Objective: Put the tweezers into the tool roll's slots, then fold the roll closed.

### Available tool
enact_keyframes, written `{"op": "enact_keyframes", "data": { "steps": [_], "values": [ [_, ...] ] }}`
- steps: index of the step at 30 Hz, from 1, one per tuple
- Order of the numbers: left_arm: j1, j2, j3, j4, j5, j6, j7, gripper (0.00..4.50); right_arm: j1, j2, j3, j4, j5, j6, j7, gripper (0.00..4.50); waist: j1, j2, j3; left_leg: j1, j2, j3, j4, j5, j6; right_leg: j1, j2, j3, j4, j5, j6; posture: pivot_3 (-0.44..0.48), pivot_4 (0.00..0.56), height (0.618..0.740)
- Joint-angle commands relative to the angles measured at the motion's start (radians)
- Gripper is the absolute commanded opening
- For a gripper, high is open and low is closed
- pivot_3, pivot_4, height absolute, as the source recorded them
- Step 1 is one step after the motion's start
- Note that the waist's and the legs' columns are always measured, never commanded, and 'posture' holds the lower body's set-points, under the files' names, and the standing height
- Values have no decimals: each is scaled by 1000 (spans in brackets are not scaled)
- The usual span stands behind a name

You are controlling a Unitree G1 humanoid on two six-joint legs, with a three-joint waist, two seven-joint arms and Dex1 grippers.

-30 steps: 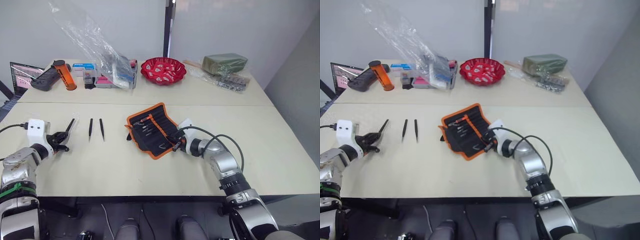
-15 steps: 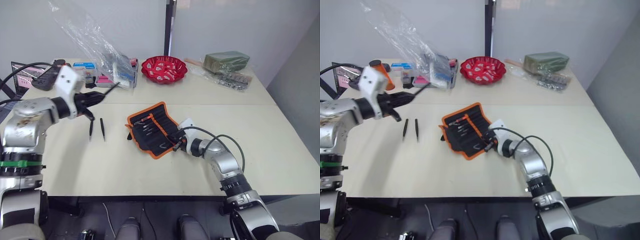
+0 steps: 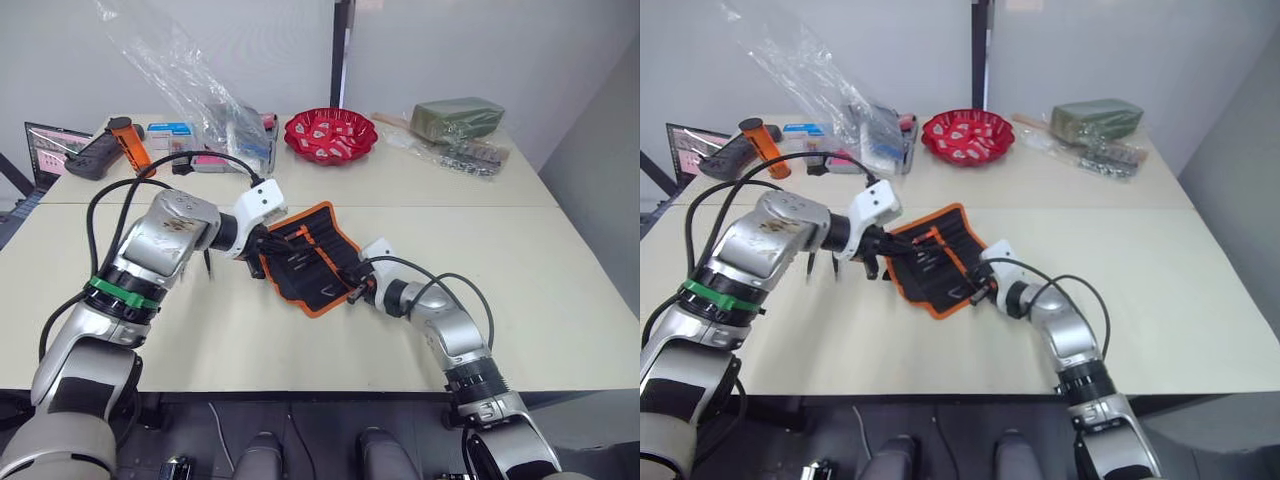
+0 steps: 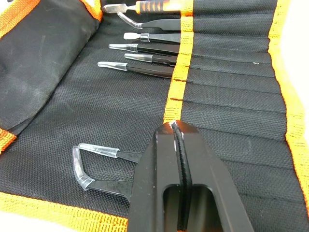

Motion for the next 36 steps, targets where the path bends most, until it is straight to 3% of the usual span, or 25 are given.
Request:
{"op": "enact_keyframes", "data": {
  "steps": [1, 21, 36],
  "values": [
    [-7, -12, -28, 15, 50, -35, -11, 26, 48, -16, 1, 43, -23, 69, -26, 0, 1, 1, 0, 0, 0, 0, 0, 0, 0, 0, 0, 0, 0, 0, 0, 0, 150, 740],
    [41, -116, -13, 116, 124, -33, 53, 26, 45, -18, 1, 40, -20, 75, -27, 0, 2, 1, 1, -1, -1, 0, 1, 0, 0, 0, 0, 0, 0, 0, 0, 0, 150, 740],
    [19, -268, -7, 302, 177, -202, 158, 26, 51, -28, 17, 48, -33, 70, -23, 0, 4, 1, 1, -1, -1, 0, 3, 0, 0, 1, -1, 0, 0, 1, 1, 0, 150, 740]
  ]
}}
